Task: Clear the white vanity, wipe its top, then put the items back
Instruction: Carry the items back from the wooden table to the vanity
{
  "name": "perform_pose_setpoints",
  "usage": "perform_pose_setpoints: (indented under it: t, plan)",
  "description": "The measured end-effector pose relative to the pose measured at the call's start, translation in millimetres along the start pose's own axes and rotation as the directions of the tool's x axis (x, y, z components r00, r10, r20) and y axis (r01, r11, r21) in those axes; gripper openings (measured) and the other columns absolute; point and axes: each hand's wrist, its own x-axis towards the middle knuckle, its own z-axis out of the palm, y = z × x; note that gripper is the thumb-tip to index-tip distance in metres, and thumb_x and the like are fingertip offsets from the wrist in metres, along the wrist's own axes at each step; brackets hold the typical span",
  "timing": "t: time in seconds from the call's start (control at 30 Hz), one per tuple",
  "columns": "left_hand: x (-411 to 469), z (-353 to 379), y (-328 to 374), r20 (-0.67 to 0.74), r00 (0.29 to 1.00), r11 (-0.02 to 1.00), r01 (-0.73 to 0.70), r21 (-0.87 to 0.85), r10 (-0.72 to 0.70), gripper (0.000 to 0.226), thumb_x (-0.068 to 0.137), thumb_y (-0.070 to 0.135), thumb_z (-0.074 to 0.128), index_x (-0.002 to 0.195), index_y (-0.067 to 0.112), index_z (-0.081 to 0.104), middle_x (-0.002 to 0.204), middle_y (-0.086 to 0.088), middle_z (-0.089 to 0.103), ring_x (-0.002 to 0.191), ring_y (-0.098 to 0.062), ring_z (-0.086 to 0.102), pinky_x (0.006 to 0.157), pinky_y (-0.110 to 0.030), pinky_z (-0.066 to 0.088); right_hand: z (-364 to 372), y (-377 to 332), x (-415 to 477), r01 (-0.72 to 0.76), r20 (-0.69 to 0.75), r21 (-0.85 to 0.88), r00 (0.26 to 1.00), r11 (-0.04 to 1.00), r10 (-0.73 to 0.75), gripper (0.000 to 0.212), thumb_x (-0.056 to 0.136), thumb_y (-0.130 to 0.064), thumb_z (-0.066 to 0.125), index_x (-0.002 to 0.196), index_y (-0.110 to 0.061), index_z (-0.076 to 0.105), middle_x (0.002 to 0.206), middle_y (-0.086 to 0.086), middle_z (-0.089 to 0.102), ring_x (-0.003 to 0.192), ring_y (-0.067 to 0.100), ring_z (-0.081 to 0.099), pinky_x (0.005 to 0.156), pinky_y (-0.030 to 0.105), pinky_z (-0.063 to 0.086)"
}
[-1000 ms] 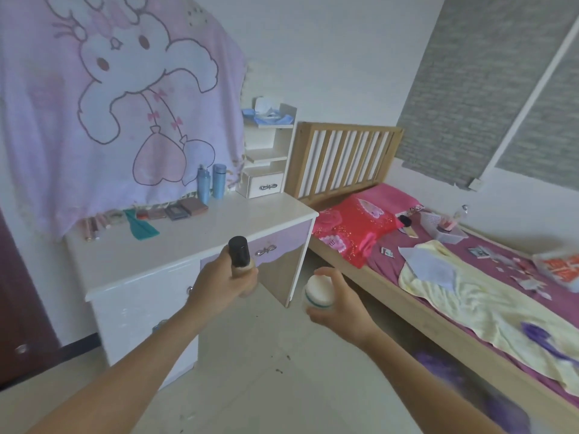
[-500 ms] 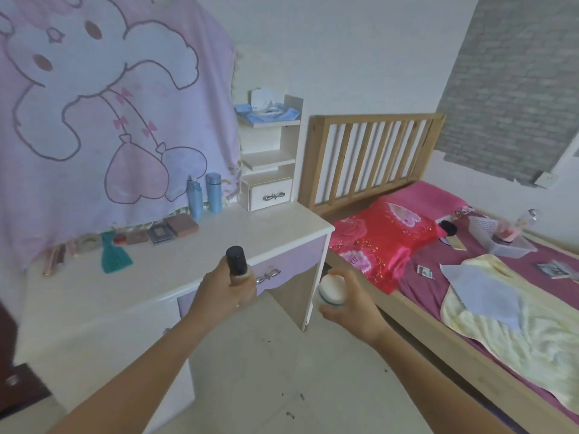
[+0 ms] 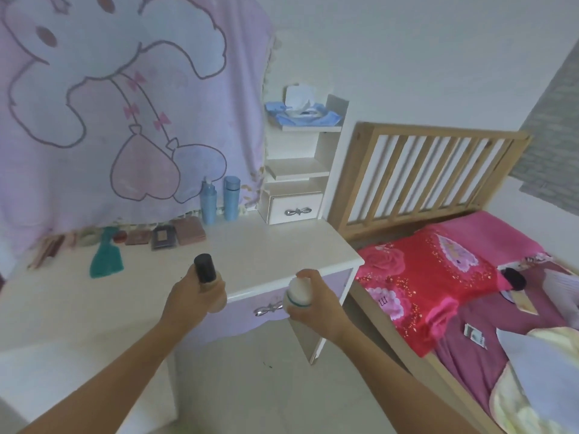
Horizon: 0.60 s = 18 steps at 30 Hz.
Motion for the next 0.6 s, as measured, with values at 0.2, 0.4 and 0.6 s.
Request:
perform_pose_setpoints:
  t: [0.2,0.4,0.6]
  plan:
    - [104.1,0.3,-13.3,-0.162,0.986,1.000,0.026,-0.008,-0.027,0.032,0.075,0.033,0.060,0.085,0.004,0.051,0.074,-0.006,0.058,0.069,-0.020,0.052,0.063,-0.029,0.038,2.6,-20.3,98.5,0.051,0.015,-0.064,0.999,0.997,-0.050,0.050,0.076,-0.017,0.068,0.109,-0.032,0.034,0.109,0.001,0.052,0.088,0.017,0.054,0.077,0.025,0.048]
    - [193.8,15.5,-51.5,-0.073,0.986,0.980,0.138,-0.140,-0.150,0.056,0.064,0.048,0.052,0.082,-0.004,0.048,0.071,-0.006,0.055,0.069,-0.023,0.051,0.064,-0.030,0.036,18.9,-5.3,179.3,-0.036,-0.047,-0.107,0.998,0.994,0.031,0.050,0.072,-0.016,0.072,0.098,-0.040,0.036,0.094,-0.003,0.057,0.081,0.018,0.059,0.069,0.026,0.051]
    - [246.5,12.7,-86.4,-0.068,0.979,0.979,0.194,0.055,-0.191,0.016,0.087,0.018,0.057,0.096,0.015,0.043,0.082,-0.007,0.056,0.073,-0.023,0.052,0.061,-0.027,0.042,63.0,19.1,251.5,-0.170,0.006,-0.175,0.985,0.970,0.174,0.051,0.072,-0.027,0.072,0.106,-0.038,0.035,0.096,-0.006,0.055,0.086,0.012,0.055,0.067,0.013,0.042]
